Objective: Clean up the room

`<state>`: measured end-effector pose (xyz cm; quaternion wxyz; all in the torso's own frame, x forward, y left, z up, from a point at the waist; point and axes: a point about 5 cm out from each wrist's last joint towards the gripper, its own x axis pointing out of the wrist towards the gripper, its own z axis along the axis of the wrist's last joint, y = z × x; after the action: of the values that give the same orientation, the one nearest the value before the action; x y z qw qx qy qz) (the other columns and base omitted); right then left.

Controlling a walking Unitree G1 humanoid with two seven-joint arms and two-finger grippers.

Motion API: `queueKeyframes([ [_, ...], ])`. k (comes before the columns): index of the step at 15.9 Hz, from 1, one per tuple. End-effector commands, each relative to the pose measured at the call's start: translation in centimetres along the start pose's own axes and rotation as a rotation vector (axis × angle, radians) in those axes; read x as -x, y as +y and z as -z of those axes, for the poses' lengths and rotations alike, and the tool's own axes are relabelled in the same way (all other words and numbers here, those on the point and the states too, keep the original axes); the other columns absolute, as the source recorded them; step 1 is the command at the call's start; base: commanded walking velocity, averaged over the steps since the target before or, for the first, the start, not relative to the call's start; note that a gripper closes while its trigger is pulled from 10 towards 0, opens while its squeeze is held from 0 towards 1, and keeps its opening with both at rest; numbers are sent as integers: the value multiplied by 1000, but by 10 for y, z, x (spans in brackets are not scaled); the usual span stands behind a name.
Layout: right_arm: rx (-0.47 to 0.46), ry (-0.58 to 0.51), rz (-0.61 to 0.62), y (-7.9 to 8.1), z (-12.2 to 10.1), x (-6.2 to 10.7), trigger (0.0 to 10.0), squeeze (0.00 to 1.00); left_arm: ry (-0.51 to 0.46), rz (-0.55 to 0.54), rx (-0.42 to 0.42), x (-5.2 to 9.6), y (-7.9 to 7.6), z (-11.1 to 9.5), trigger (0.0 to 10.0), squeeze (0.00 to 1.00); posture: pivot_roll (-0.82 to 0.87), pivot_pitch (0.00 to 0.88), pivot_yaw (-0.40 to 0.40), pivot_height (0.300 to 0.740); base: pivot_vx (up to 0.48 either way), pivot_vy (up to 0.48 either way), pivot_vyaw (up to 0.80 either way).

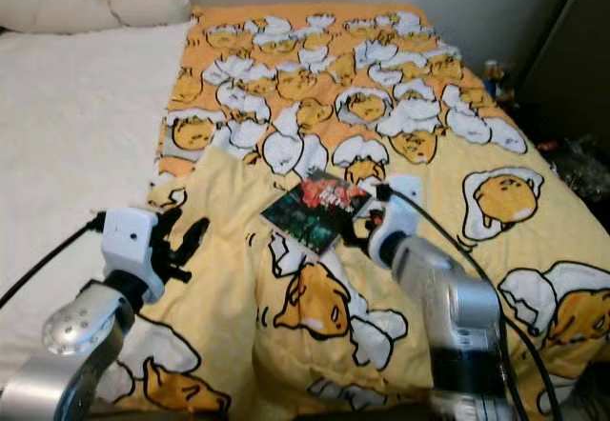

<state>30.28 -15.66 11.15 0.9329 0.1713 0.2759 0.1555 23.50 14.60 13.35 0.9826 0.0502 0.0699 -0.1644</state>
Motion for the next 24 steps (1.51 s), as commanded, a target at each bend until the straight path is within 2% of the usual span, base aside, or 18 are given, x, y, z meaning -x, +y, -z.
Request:
queueKeyframes([
  [1, -68, 95, -47, 0, 1, -9, 10000, 0, 15, 61, -12, -5, -2, -2, 10000, 0, -21, 77, 6, 740, 0, 0, 0],
  [2, -92, 120, -65, 0, 0, -13, 10000, 0, 18, 86, -16, -6, -3, -4, 10000, 0, -19, 83, 3, 740, 0, 0, 0],
  [3, -151, 140, -54, -5, -4, -25, 10000, 0, 19, 188, -17, -7, -8, -8, 10000, 0, -12, 100, 0, 740, 0, 0, 0],
  [5, -189, 141, -29, -10, -8, -30, 10000, 0, 13, 258, -1, -6, -11, -13, 10000, 0, -6, 117, -5, 740, 0, 0, 0],
  [6, -304, 129, -11, -19, -15, -36, 10000, 0, 49, 432, -20, -2, -15, -19, 10000, 0, 13, 145, -13, 740, 0, 0, 0],
  [7, -372, 116, -19, -22, -18, -39, 10000, 0, 91, 531, -76, -2, -15, -20, 10000, 0, 18, 158, -12, 740, 0, 0, 0],
  [9, -403, 131, -43, -25, -17, -41, 10000, 0, 120, 602, -136, -5, -14, -24, 10000, 0, 21, 173, -6, 740, 0, 0, 0],
  [12, -398, 156, -66, -33, -14, -39, 10000, 0, 133, 639, -154, -9, -16, -30, 10000, 0, 24, 178, -5, 740, 0, 0, 0],
  [15, -288, 106, -49, -41, -12, -42, 10000, 0, 143, 658, -163, -9, -16, -32, 10000, 0, 28, 183, -3, 740, 0, 0, 0],
  [18, -427, 85, -72, -41, -8, -43, 10000, 0, 152, 658, -169, -7, -16, -33, 10000, 0, 42, 187, -8, 740, 0, 0, 0],
  [19, -446, 83, -75, -40, -7, -44, 10000, 0, 153, 658, -169, -7, -15, -33, 10000, 0, 44, 187, -8, 740, 0, 0, 0],
  [21, -546, 36, -109, -39, -6, -46, 10000, 0, 165, 666, -170, -3, -16, -31, 10000, 0, 59, 189, -6, 740, 0, 0, 0],
  [23, -601, 12, -130, -38, -7, -46, 10000, 0, 168, 677, -168, 0, -19, -31, 10000, 0, 65, 189, -3, 740, 0, 0, 0],
  [24, -600, 13, -133, -39, -6, -46, 10000, 0, 169, 681, -166, 0, -20, -31, 10000, 0, 67, 189, -2, 740, 0, 0, 0],
])
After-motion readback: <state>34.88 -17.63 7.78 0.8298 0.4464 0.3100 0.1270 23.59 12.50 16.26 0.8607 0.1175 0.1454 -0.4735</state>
